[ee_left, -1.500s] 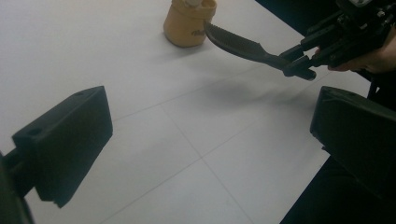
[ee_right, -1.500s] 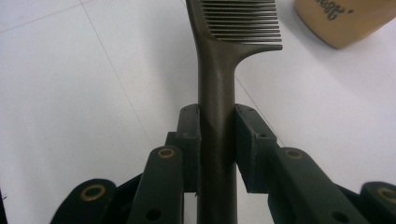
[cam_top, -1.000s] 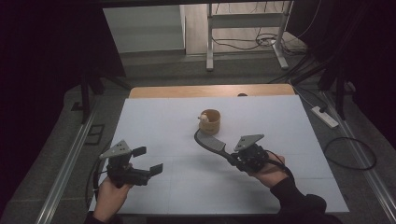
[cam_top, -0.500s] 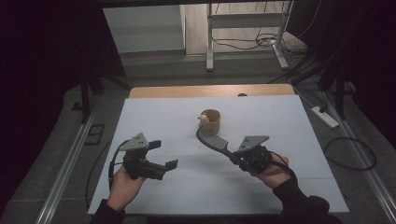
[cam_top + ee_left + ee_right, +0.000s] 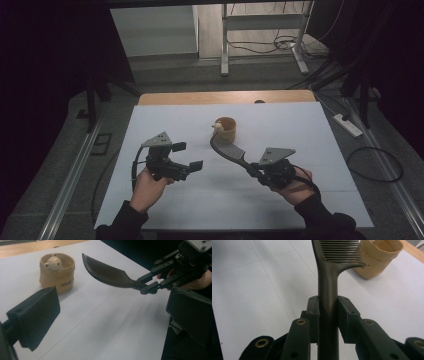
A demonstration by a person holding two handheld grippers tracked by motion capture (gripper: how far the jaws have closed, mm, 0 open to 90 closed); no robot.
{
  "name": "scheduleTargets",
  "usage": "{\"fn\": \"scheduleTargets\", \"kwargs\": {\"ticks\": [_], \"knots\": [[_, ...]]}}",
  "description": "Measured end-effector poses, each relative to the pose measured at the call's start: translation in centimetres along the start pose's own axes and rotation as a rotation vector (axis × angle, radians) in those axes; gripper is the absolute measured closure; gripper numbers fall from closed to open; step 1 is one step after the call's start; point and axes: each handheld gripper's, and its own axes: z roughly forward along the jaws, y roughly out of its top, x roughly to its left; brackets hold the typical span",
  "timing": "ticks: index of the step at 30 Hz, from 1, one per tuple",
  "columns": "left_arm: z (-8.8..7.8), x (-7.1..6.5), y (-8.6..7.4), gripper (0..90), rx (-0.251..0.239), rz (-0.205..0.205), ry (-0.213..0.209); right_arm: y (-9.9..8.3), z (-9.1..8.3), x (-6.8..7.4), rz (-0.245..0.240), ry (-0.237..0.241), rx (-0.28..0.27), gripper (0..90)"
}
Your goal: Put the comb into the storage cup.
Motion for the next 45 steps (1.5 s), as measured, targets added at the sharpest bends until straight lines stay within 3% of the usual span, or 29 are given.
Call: {"fn": "scheduleTargets", "kwargs": {"ticks": [7, 22, 27, 35, 45], "knots": [[1.1, 0.3, 0.8, 0.0, 0.004, -0.005, -0.019, 0.0, -0.4, 0.2, 0.011, -0.002, -0.03, 72.3], [2.9, 0.5, 2.4, 1.4, -0.001, -0.07, -0.064, -0.2, -1.0, 0.8, 0.001, -0.003, -0.087, 72.3], [3.3, 0.6, 2.4, 1.3, -0.003, -0.075, -0.11, -0.2, -1.1, 1.0, -0.003, -0.005, -0.098, 72.3], [3.6, 0.8, 2.1, 0.0, 0.012, -0.118, -0.16, -0.2, -1.1, 1.4, -0.016, -0.013, -0.123, 72.2], [4.5, 0.6, 1.9, 0.0, 0.058, -0.132, -0.188, 0.0, -0.9, 2.1, -0.045, -0.013, -0.138, 72.3]]}}
